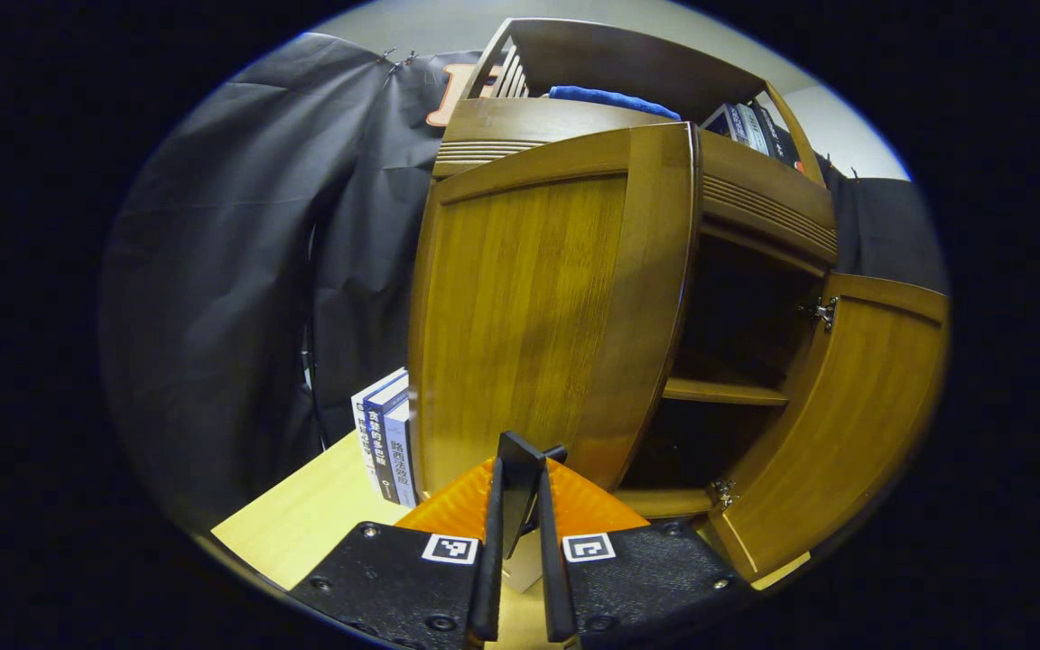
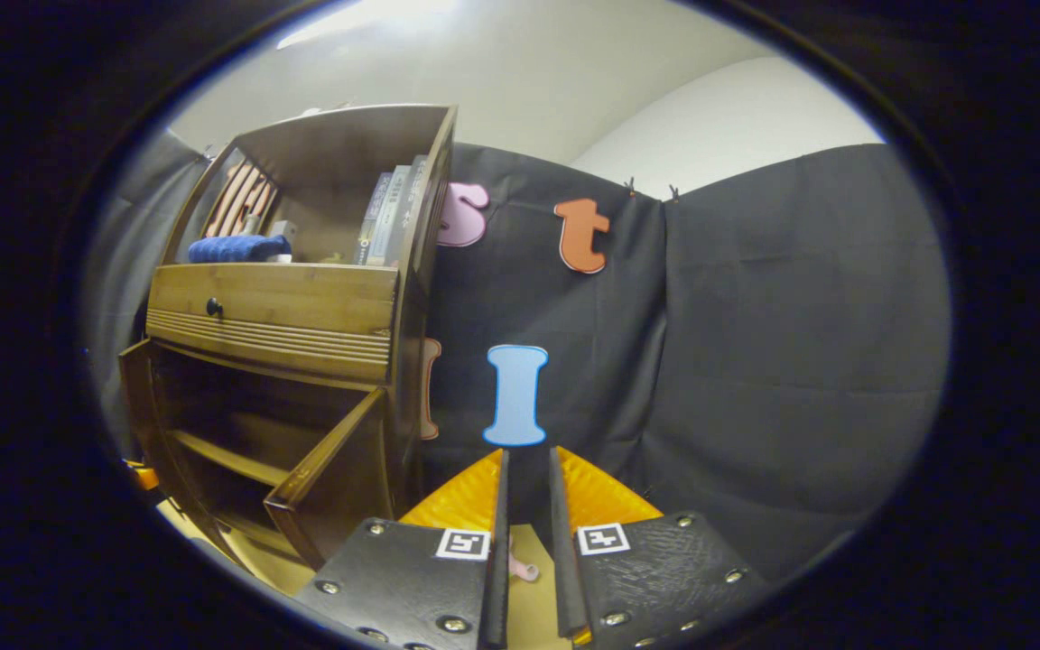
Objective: Open the right door of the double-door shoe cabinet with the right hand, and open the left door with the left hand.
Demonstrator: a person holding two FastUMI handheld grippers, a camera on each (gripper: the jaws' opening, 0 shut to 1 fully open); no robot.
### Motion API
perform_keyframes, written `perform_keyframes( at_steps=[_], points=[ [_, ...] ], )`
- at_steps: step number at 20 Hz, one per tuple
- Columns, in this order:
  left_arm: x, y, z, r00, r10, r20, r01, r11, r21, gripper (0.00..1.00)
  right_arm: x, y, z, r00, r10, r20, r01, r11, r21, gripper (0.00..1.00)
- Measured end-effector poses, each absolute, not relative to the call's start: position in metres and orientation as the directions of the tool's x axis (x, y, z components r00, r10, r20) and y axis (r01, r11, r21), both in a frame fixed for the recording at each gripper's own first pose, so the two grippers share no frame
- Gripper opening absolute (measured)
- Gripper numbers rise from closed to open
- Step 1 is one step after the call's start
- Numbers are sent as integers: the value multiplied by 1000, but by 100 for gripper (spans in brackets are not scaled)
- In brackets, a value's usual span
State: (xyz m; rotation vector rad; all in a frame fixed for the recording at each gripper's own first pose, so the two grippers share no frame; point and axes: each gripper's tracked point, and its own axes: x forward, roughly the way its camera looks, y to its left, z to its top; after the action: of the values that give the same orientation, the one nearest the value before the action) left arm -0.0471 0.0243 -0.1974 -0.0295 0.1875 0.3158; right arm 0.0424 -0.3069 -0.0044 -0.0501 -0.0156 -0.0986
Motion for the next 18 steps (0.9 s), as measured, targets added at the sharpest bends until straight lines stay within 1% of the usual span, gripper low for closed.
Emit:
perform_keyframes(
  at_steps=[1, 2, 5, 9, 10, 13, 16, 18],
  points=[
    [-51, 28, -196, 931, 314, -187, -318, 948, 8, 18, 43, -305, -4, 996, -92, 18, 93, 995, -46, 11],
    [-55, 31, -195, 929, 320, -184, -324, 946, 14, 16, 44, -303, -4, 996, -88, 19, 89, 995, -44, 21],
    [-63, 40, -193, 923, 341, -176, -345, 939, 10, 12, 46, -298, -4, 997, -72, 19, 73, 996, -42, 21],
    [-81, 56, -188, 919, 357, -165, -364, 931, -17, 11, 47, -289, -7, 998, -57, 14, 58, 998, -39, 21],
    [-82, 62, -189, 917, 364, -161, -370, 929, -4, 11, 48, -287, -8, 998, -55, 13, 55, 998, -39, 21],
    [-94, 76, -186, 909, 386, -159, -380, 923, 69, 6, 48, -281, -9, 999, -49, 11, 50, 998, -37, 21],
    [-104, 93, -179, 903, 402, -148, -397, 915, 68, 3, 49, -277, -10, 999, -47, 10, 47, 998, -37, 21],
    [-112, 110, -176, 895, 424, -140, -420, 906, 59, 6, 51, -275, -10, 999, -47, 10, 48, 998, -41, 21]
  ],
)
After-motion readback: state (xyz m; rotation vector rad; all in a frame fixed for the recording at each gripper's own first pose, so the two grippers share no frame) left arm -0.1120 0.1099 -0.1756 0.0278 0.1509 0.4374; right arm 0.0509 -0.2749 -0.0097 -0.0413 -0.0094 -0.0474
